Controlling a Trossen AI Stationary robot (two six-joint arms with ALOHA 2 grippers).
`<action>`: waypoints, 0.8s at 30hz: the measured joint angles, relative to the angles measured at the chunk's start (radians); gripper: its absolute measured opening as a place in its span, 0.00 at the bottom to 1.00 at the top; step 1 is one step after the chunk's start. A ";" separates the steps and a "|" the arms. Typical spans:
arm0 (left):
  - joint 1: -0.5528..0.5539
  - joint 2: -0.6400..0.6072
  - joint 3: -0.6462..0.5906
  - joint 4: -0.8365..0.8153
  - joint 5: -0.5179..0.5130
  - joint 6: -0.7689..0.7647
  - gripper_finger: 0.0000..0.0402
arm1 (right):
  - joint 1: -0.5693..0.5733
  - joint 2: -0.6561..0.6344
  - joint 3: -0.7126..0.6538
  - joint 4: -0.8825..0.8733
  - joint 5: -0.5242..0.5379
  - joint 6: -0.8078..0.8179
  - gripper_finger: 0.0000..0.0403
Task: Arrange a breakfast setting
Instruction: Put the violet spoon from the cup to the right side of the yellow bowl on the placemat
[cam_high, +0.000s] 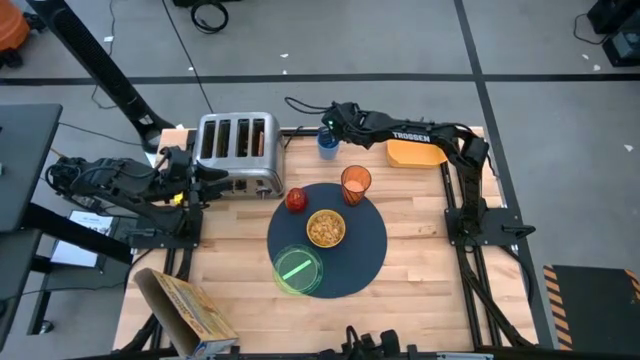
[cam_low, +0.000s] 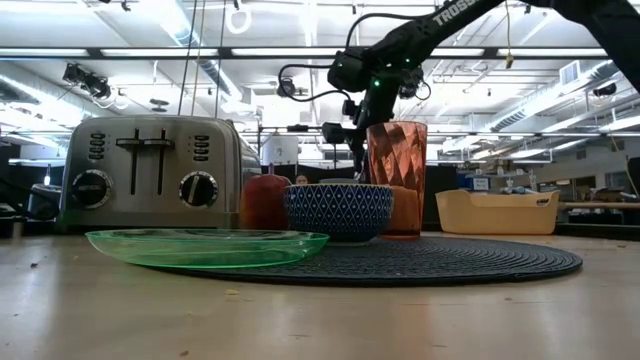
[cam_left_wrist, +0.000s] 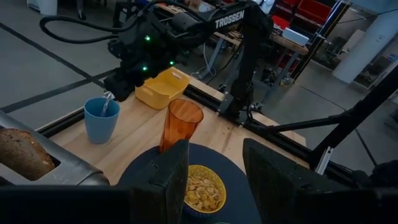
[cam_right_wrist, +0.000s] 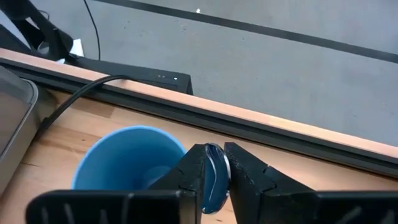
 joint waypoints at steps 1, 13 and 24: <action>0.000 0.000 0.000 0.000 0.000 0.000 0.40 | 0.001 0.000 0.000 -0.001 0.004 0.000 0.16; 0.000 0.000 0.000 -0.001 0.000 0.001 0.40 | 0.006 0.000 0.000 0.012 0.008 -0.066 0.09; 0.000 0.000 0.000 -0.001 0.000 0.001 0.40 | 0.038 -0.002 0.000 0.051 0.043 -0.172 0.06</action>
